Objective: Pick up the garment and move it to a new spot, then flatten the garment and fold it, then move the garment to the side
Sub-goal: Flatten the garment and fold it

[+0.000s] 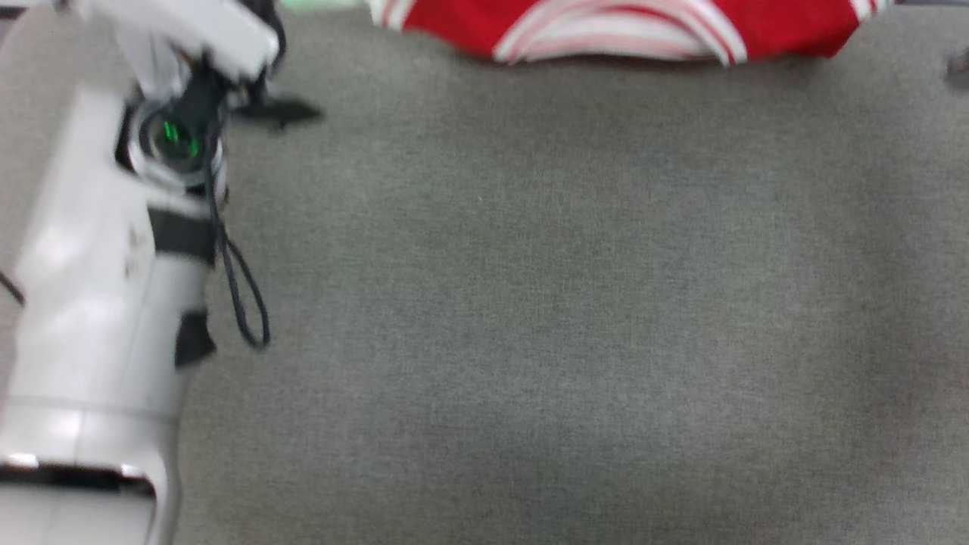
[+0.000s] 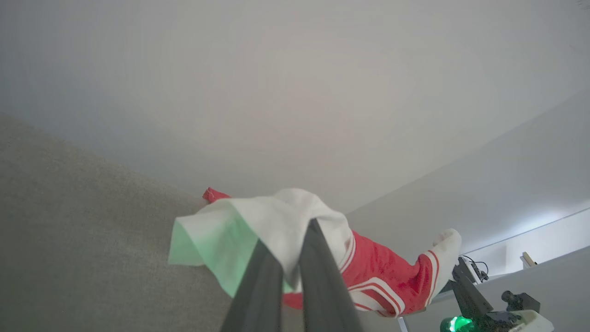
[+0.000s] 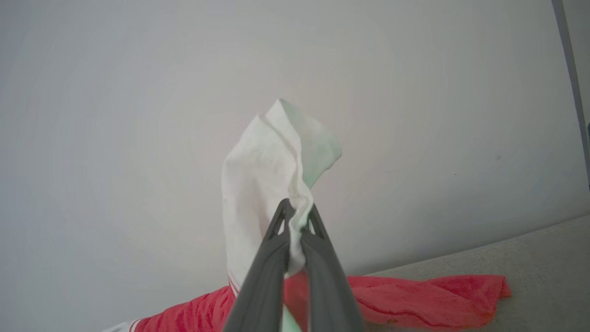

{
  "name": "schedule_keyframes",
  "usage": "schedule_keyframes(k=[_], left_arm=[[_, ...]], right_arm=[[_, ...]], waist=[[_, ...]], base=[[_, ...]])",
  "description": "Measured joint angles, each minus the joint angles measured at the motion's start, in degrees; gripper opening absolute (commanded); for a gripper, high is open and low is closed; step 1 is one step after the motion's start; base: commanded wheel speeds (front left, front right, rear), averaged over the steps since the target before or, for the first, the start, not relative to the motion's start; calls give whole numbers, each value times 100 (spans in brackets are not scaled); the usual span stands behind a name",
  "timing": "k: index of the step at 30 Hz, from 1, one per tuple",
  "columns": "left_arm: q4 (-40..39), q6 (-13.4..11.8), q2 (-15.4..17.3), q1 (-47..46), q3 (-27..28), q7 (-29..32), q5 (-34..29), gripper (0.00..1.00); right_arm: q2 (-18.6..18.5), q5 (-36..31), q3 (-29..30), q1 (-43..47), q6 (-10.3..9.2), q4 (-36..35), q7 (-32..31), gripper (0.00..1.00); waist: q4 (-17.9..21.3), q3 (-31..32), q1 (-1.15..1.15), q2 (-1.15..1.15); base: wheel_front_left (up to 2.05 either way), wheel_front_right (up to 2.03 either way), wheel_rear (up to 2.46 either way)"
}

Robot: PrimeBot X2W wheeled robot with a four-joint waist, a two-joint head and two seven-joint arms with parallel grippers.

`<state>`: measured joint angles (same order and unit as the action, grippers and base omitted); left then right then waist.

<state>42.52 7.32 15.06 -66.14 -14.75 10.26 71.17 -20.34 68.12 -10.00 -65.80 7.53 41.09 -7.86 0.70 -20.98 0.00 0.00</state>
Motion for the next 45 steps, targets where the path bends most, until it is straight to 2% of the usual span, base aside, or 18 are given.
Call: schedule_keyframes(k=[5, 10, 16, 20, 24, 29, 39, 45], left_arm=[[-1032, -81, 162, 1152, 208, 136, 367, 0], [-2542, -563, 344, 2607, 367, 256, 628, 0], [-4211, -1162, 460, 4323, 406, 207, 699, 0], [-4987, -1395, 478, 5229, 399, 102, 676, 0], [-5423, -1545, 477, 5896, 328, -49, 546, 0], [-5727, -1641, 445, 6483, 253, -142, 502, 0], [-5824, -1714, 452, 6980, 111, -175, 436, 0], [-5981, -1792, 510, 7188, 65, -119, 412, 0]], right_arm=[[-261, 125, 120, 1087, 0, -693, -207, 0], [-502, 158, 454, 2074, 0, -1333, -352, 0], [-608, 189, 980, 3262, 0, -2217, -645, 0], [-634, 27, 1344, 4094, 0, -2865, -991, 0], [-615, -71, 1762, 4855, 0, -3381, -1488, 0], [-330, -212, 2298, 5524, 0, -3889, -2063, 0], [459, -825, 3069, 5977, 0, -4511, -3050, 0], [789, -1138, 3319, 6118, 0, -4763, -3440, 0]], waist=[[-44, 200, 0, 0], [-31, 302, 0, 0], [-2, 350, 0, 0], [11, 374, 0, 0], [24, 370, 0, 0], [71, 370, 0, 0], [83, 316, 0, 0], [120, 261, 0, 0]], base=[[0, 0, 0], [0, 0, 0], [0, 0, 0], [0, 0, 0], [0, 0, 0], [0, 0, 0], [0, 0, 0], [0, 0, 0]])
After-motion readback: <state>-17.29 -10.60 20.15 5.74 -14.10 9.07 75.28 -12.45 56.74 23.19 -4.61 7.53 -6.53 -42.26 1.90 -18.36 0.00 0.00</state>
